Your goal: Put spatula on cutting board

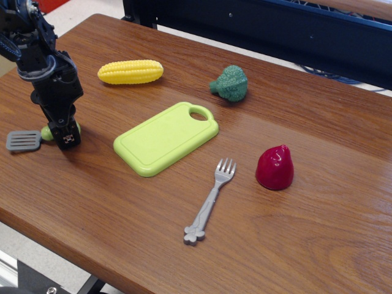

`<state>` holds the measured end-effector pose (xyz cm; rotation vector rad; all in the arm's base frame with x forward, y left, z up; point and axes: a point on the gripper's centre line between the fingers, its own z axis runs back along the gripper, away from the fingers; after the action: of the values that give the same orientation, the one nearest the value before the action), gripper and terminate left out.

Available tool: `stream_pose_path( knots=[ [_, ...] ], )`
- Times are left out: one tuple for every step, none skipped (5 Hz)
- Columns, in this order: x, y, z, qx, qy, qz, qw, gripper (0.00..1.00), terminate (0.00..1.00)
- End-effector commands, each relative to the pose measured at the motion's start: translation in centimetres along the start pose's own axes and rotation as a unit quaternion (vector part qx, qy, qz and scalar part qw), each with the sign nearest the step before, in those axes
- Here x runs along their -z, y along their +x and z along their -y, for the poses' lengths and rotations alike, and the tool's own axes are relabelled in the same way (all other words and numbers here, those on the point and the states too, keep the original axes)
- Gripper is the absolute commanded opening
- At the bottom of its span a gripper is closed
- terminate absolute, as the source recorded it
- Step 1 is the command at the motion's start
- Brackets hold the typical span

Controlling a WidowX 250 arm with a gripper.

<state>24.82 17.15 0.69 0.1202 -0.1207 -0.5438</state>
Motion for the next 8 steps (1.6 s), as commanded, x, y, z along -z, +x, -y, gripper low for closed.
stream_pose_path(
  knots=[
    [-2.0,2.5,-0.6,-0.078,0.018,0.019,0.9966,0.0,0.0],
    [-3.8,4.8,0.3,-0.151,0.022,0.016,0.9882,0.0,0.0],
    [-5.7,8.3,1.3,-0.227,0.03,0.029,0.9729,0.0,0.0],
    [-6.6,11.7,2.6,-0.298,0.028,0.068,0.9518,0.0,0.0],
    [-6.9,14.5,3.7,-0.339,0.027,0.099,0.935,0.0,0.0],
    [-6.3,15.5,3.9,-0.351,0.039,0.099,0.9304,0.0,0.0],
    [-5.6,14.9,4.1,-0.342,0.062,0.099,0.9325,0.0,0.0],
    [-5.7,14.4,3.5,-0.33,0.069,0.087,0.9375,0.0,0.0]
  ],
)
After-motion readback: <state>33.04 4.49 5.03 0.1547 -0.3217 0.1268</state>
